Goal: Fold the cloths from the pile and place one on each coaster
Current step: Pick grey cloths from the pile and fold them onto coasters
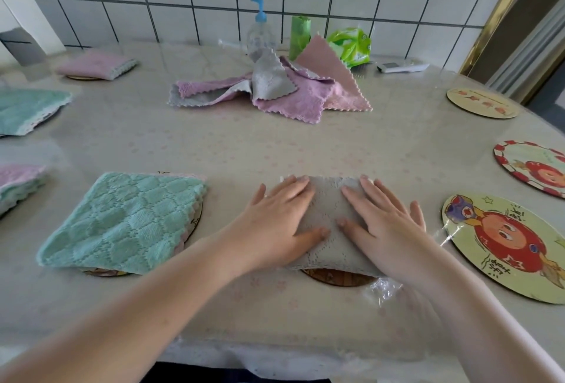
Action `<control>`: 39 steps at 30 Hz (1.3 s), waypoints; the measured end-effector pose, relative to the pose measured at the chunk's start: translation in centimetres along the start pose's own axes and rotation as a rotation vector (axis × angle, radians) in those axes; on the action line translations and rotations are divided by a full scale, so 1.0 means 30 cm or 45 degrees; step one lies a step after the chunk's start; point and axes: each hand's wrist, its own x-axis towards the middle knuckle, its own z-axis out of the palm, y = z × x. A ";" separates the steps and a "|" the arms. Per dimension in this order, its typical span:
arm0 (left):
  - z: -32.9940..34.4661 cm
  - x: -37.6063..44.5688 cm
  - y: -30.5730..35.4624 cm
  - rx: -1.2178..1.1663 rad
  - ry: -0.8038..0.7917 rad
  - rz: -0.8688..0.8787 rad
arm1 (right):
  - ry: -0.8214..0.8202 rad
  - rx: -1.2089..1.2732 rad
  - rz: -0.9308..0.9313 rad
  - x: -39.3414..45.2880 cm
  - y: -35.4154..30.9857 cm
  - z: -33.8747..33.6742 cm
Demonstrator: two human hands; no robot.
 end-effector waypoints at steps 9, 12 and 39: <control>-0.016 0.010 -0.045 -0.062 0.026 -0.017 | 0.017 -0.026 0.006 0.009 0.007 -0.025; -0.077 0.020 -0.104 -0.158 0.175 -0.007 | 0.109 0.070 -0.094 0.057 -0.011 -0.074; -0.188 0.748 -0.579 0.639 0.140 -0.226 | 0.158 -0.297 -0.232 0.888 -0.192 -0.031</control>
